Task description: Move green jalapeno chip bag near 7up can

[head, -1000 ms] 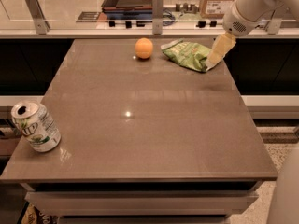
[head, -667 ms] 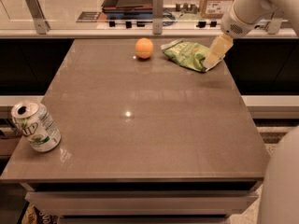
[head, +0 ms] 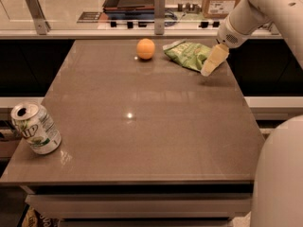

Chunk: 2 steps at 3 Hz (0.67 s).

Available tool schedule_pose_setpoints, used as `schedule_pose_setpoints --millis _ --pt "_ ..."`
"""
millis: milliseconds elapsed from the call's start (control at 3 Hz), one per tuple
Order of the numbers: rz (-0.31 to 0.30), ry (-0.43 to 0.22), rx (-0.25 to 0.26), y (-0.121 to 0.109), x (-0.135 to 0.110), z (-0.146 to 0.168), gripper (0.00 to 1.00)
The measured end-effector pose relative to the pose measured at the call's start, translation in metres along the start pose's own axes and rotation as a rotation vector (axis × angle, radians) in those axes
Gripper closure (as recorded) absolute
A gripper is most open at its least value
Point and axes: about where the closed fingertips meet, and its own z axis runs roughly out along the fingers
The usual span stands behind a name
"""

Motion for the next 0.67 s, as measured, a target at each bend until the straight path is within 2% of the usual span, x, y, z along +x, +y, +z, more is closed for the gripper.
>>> schedule_pose_setpoints --millis 333,667 --pt "0.004 0.004 -0.031 0.0092 0.0047 0.0193 0.0" --pt "0.003 0.003 -0.031 0.0091 0.0044 0.0206 0.0"
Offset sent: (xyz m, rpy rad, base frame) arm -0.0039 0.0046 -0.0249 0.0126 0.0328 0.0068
